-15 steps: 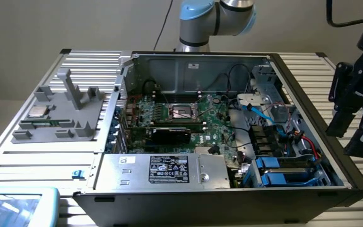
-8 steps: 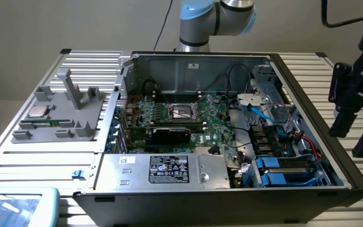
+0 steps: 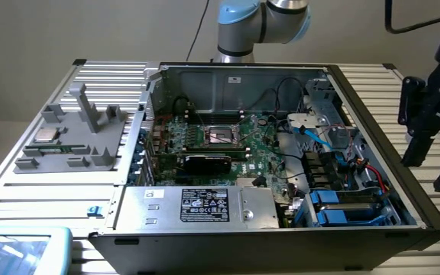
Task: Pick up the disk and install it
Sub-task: 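Insert the first disk wire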
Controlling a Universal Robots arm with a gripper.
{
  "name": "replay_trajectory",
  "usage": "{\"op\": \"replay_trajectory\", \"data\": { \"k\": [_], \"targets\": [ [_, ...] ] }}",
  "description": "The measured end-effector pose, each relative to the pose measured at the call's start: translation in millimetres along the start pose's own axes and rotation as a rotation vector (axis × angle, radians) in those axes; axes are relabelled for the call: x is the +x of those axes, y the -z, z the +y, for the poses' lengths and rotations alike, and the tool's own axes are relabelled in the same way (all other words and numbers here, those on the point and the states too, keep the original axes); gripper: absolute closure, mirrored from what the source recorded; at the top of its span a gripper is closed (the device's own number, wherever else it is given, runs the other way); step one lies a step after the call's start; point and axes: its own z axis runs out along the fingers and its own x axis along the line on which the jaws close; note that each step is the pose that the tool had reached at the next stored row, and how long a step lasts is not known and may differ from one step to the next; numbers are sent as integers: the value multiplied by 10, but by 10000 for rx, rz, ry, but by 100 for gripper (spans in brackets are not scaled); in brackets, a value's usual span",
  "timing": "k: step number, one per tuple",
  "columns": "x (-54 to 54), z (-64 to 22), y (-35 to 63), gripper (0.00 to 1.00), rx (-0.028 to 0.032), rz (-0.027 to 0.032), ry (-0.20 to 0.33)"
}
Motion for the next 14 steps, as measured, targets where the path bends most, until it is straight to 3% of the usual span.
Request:
{"op": "replay_trajectory", "data": {
  "k": [1,2,7,8,9,11,14],
  "targets": [
    [0,-1,-1,47,-26,36,72],
    [0,0,0,47,-53,157,140],
    [1,-3,-2,47,-138,1052,414],
    [1,-8,-2,47,-164,1205,484],
    [2,-15,-2,47,-192,1307,562],
    [2,-32,-2,47,-242,1449,712],
    [-4,-66,-8,47,-296,1560,885]
  ]
}}
